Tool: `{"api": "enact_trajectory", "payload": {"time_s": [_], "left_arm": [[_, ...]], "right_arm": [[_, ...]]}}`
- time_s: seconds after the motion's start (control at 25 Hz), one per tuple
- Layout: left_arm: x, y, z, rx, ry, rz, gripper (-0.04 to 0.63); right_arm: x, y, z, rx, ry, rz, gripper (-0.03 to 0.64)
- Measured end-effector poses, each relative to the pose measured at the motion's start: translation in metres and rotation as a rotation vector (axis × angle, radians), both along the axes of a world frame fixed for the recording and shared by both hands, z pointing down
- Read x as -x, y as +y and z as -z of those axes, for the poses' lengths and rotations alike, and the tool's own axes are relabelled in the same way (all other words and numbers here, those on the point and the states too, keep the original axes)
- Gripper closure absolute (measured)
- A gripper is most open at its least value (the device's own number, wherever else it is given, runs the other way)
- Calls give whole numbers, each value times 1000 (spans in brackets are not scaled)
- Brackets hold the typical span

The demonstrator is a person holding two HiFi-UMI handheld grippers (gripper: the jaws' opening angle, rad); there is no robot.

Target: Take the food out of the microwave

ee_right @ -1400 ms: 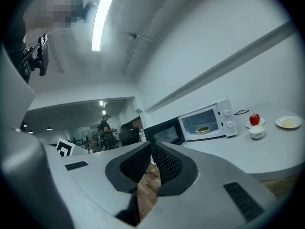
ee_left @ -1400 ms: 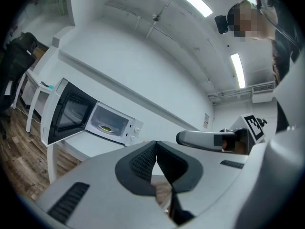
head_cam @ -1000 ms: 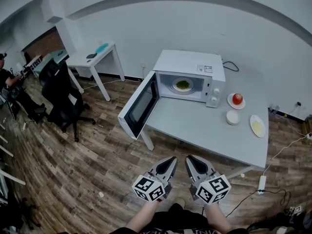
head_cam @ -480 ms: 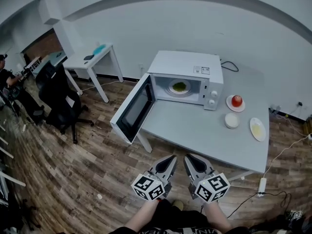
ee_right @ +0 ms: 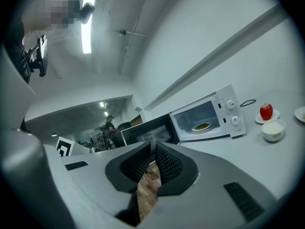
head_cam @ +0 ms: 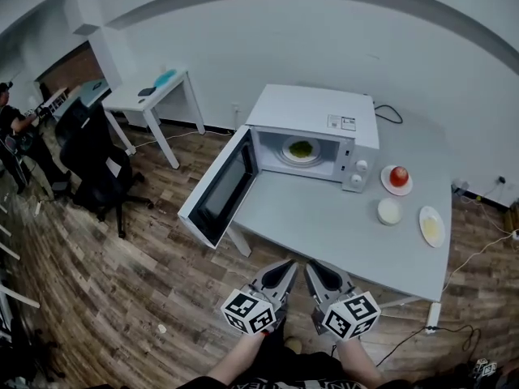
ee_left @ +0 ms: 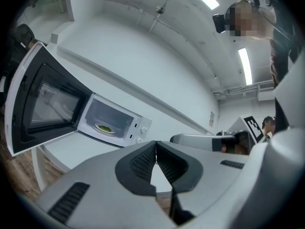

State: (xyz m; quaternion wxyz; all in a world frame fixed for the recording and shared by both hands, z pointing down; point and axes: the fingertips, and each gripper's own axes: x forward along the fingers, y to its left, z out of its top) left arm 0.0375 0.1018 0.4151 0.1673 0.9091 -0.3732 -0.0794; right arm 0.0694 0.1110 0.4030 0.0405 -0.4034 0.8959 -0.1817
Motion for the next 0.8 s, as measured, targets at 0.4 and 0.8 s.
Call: {"api": "enact_trajectory", "payload": {"time_s": [0.4, 0.8], "left_arm": [[-7, -74, -4, 15, 3, -29, 584], [0, -133, -13, 51, 9, -19, 584]], "right_arm": [[0, -70, -10, 39, 3, -12, 568], [9, -126, -24, 87, 21, -10, 568]]}}
